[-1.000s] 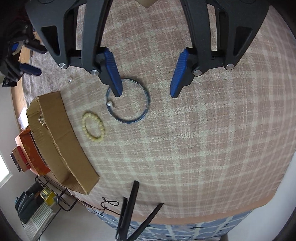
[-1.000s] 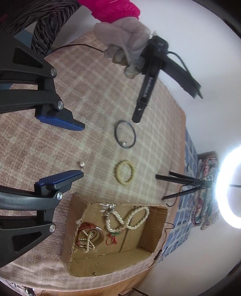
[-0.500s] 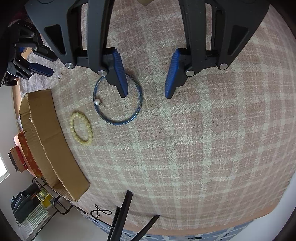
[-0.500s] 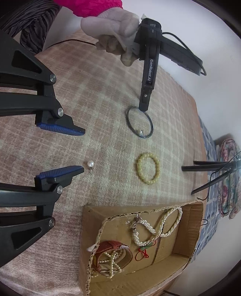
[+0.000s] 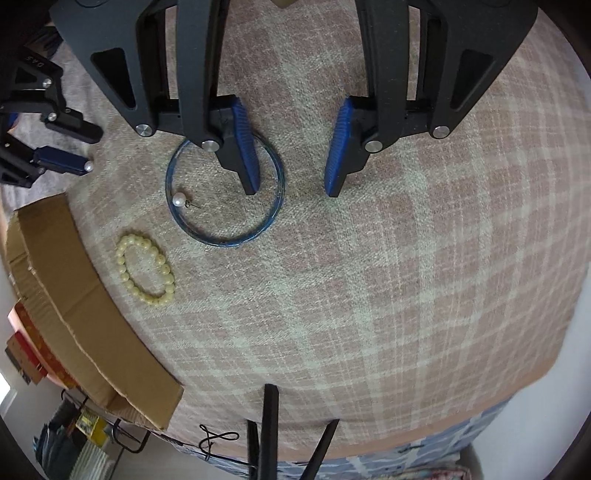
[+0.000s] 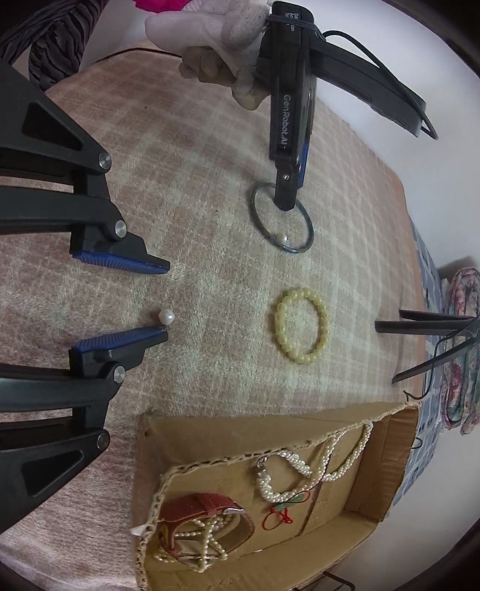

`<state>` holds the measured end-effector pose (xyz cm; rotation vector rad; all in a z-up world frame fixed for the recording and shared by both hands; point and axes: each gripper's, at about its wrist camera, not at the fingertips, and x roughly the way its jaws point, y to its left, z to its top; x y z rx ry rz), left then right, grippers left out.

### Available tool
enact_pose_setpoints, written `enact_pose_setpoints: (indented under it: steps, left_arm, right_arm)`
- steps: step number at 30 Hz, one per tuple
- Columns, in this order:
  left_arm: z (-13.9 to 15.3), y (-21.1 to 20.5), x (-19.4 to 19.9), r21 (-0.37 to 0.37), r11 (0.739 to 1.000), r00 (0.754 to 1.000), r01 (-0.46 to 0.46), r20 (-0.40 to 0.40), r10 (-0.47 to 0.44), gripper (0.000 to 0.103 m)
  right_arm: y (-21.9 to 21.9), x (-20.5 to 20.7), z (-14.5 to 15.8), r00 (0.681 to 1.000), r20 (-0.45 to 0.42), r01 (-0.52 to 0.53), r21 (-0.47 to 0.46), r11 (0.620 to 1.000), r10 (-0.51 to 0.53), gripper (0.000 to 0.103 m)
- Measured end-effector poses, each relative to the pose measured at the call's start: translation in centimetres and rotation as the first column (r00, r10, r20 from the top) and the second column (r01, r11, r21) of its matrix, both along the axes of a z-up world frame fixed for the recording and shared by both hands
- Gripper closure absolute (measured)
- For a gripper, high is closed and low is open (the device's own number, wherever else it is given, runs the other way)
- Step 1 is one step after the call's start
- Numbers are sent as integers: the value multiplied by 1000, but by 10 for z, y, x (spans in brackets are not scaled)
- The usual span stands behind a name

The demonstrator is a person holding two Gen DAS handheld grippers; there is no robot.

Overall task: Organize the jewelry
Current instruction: 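Close the left tool on the dark blue bangle rim while the right tool moves to the pearl earring, then close the right tool on the pearl earring while the left tool holds the bangle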

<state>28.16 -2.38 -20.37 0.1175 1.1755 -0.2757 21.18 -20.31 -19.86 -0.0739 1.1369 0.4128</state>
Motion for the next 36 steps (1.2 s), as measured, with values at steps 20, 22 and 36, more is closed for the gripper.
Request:
enact_pose_setpoints:
  steps: [20,22,36]
  left_arm:
    - [6,-10,-13,50,998,996,45,74,-49,101]
    - [7,-10,-14,48,998,996,45,74,-49,101]
    - [9,-10,-14,34,998,996,46,70,-49,101]
  right_arm:
    - [0,3,-1,1000,17,-12,-10,1000,12,79]
    - [1,4,0,1000,26,-6,-16,1000,6,77]
    - [9,18,2,998,56,-30,-16,999,31,82]
